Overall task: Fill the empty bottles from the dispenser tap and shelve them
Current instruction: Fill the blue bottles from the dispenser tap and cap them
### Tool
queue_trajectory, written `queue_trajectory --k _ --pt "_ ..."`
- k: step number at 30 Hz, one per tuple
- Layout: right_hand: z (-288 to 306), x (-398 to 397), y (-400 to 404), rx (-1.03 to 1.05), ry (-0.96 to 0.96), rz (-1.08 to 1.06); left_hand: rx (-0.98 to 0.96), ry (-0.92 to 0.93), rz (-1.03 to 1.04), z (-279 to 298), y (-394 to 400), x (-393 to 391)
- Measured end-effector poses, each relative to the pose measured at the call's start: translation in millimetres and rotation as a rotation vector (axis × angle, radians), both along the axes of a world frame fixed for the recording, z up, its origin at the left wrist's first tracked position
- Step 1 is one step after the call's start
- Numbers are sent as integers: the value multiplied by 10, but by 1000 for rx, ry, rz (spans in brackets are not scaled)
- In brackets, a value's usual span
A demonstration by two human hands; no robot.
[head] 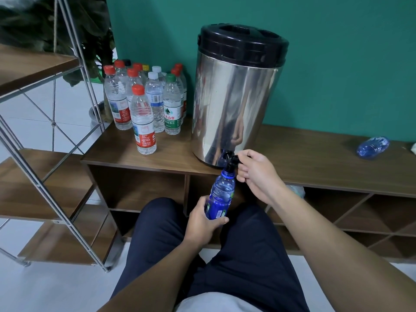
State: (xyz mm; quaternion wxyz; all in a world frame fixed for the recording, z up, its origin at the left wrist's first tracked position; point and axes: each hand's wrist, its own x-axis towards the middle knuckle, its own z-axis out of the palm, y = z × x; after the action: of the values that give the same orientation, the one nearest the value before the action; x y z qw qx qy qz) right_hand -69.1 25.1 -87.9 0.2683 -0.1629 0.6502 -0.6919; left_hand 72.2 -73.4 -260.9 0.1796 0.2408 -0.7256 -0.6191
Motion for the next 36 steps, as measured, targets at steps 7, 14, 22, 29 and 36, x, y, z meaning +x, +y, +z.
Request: queue_trajectory --k 7,14,22,29,36 --pt "30 -13 -21 6 -42 -6 8 1 7 22 -6 19" --pt "27 -10 -22 12 -42 -14 8 -2 0 32 -2 37" --pt "36 -26 2 20 -21 20 33 21 -6 43 -1 32" --pt "13 -52 -6 9 -40 5 48 34 -1 16 -15 35" --pt "2 -87 -4 13 -38 22 54 43 -7 8 -29 36"
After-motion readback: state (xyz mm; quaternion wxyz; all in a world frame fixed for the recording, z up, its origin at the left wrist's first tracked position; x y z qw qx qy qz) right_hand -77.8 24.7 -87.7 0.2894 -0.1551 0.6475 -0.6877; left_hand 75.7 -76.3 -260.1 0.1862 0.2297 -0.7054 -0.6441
